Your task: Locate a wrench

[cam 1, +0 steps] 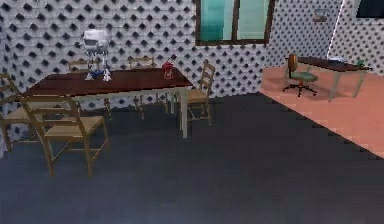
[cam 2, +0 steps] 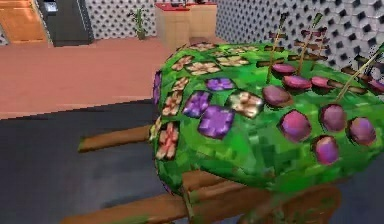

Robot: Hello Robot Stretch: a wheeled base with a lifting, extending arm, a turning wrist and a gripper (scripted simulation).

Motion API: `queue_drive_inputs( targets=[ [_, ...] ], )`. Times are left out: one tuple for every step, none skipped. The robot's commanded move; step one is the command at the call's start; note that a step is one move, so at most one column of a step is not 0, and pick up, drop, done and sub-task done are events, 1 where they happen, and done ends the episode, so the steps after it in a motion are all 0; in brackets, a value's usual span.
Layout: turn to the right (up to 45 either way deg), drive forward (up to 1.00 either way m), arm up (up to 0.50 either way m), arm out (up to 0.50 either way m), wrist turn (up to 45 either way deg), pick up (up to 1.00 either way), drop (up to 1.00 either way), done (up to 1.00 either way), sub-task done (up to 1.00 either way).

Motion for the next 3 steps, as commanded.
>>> queue_drive_inputs(
  targets=[
    [0.0, 0.95, 0.0, 0.0, 0.0, 0.0, 0.0, 0.0, 0.0],
    [45.0, 0.0, 0.0, 0.0, 0.0, 0.0, 0.0, 0.0, 0.0],
    [24.0, 0.0, 0.0, 0.0, 0.0, 0.0, 0.0, 0.0, 0.0]
  ],
)
